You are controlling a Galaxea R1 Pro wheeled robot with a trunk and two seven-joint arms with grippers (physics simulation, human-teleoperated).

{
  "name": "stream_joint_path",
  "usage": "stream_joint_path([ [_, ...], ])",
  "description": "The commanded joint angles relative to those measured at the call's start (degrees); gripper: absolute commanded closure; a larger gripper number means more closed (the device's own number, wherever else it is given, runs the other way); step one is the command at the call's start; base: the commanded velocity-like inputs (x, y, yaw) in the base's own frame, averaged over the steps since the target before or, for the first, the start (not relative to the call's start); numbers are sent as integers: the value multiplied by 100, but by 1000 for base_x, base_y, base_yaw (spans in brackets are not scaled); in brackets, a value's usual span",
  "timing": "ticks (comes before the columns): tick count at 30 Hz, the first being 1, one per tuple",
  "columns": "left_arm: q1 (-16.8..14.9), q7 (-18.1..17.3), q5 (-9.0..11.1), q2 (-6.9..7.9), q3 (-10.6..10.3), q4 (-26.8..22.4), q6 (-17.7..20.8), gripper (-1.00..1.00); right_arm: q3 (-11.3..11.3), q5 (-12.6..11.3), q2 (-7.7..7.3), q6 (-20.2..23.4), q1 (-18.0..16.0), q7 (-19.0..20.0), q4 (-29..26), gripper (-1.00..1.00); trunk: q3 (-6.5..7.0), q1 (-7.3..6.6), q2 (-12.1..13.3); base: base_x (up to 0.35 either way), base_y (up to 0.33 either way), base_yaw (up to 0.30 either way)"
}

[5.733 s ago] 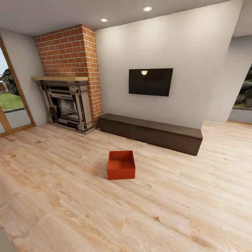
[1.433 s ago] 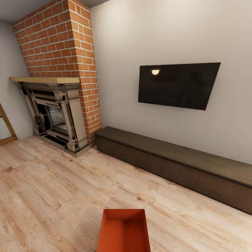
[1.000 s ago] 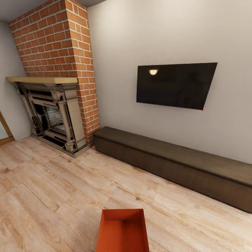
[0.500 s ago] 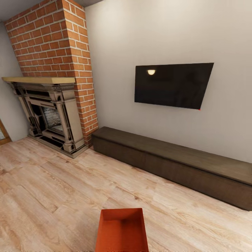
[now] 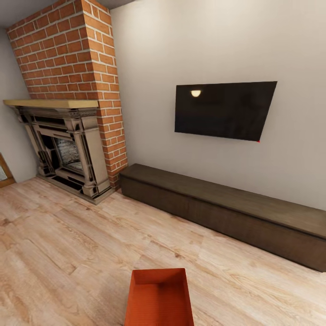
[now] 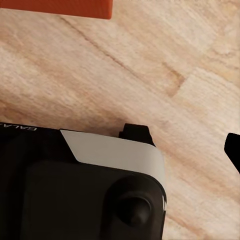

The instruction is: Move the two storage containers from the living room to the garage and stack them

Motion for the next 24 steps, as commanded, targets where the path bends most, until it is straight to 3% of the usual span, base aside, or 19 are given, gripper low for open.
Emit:
stream_joint_path([
  [1, -3, 10, 46, -2, -1, 4, -14, -100, 50, -51, 7, -26, -6, -6, 17, -100, -6, 0, -3, 0, 0, 0],
  [11, -4, 10, 46, 1, -2, 4, -14, -100, 49, -51, 2, -46, -6, -6, 17, -100, -6, 0, -3, 0, 0, 114],
  [24, -5, 10, 46, 1, -3, 4, -14, -100, 48, -57, 3, -20, -6, -6, 17, -100, -6, 0, -3, 0, 0, 7],
])
